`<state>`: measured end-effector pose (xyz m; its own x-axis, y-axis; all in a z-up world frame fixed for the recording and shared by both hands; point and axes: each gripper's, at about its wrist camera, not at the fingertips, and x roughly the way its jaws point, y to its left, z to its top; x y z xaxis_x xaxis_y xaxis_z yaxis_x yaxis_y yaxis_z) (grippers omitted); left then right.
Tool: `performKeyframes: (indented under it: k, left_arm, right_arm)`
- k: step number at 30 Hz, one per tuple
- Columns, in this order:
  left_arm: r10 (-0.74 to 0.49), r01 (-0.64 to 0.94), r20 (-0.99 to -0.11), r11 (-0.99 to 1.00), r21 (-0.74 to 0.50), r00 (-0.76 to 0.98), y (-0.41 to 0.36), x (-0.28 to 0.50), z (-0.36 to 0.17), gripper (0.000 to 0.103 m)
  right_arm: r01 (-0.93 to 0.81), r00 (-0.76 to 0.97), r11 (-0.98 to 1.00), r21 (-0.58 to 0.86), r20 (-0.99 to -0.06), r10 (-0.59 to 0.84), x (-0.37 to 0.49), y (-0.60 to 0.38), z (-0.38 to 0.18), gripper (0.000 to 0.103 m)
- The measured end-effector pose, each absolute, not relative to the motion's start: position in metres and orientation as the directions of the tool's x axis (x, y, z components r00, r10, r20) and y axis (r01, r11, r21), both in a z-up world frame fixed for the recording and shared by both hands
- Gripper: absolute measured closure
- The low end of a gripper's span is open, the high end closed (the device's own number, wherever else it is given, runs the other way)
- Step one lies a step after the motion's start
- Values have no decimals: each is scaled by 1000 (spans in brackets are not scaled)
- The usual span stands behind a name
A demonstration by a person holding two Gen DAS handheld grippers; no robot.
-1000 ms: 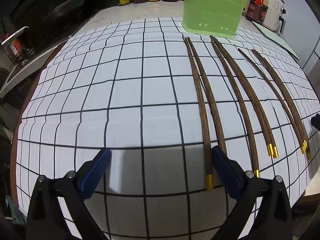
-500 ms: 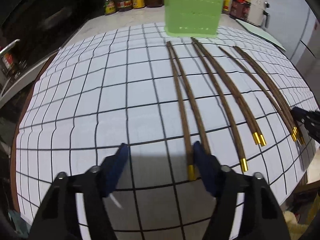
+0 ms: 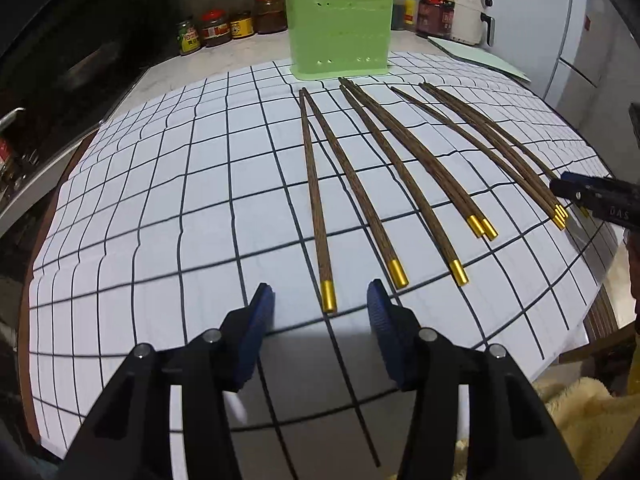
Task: Organize utensils
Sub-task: 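Move the right gripper down over a single brown chopstick and align fingers, then close the right gripper on the gold-tipped end of the chopstick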
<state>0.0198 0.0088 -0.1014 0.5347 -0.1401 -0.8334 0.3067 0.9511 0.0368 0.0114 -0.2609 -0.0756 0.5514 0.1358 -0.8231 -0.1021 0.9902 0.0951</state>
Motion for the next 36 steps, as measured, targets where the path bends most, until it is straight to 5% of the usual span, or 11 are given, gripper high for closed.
performKeyframes:
  k: [19,26,31,36]
  left_arm:
    - [-136,286,-787,957,53,602,-8,44,-103,67]
    - [-134,283,-780,957,57,611,-11,44,-105,68]
    - [-131,317,-773,944,95,621,-15,36,-105,94]
    - [-173,310,-758,950,40,628,-1,31,-95,96]
  right_arm:
    - [-156,621,986,58,-771,144,-24,-266,-78,58]
    - [-142,633,989,52,-763,131,-26,-276,-79,75]
    - [-139,631,989,60,-764,135,-27,-275,-79,95]
    - [-110,640,989,96,-755,144,-25,-278,-67,96]
